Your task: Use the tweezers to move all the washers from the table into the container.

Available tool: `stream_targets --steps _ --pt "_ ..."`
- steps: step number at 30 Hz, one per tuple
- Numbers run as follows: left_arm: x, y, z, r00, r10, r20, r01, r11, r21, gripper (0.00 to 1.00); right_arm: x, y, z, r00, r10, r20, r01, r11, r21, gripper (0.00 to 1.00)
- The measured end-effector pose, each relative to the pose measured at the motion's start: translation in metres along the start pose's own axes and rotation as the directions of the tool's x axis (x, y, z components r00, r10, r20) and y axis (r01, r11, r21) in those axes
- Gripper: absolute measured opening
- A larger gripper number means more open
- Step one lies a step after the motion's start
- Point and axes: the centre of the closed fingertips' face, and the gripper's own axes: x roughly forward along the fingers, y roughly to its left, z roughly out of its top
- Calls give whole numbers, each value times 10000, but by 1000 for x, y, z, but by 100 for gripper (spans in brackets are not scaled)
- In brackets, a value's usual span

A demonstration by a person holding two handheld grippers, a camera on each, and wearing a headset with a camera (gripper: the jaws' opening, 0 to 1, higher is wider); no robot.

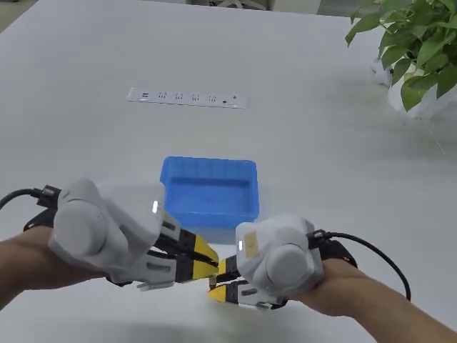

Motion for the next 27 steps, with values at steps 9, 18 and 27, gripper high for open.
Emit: stream_targets --steps 9,18,27 --pt "-3 3 1 10000 21 39 -21 10000 -38 6 -3 -4 1 9999 -139 19 139 9999 -1 11" --pt "0 14 6 10000 6 21 -6 9997 226 6 -10 -17 -2 9988 -497 36 496 9985 210 11" --pt "5 21 7 9999 -142 29 140 9990 424 6 -13 -25 -7 9972 -753 33 751 9964 387 11"
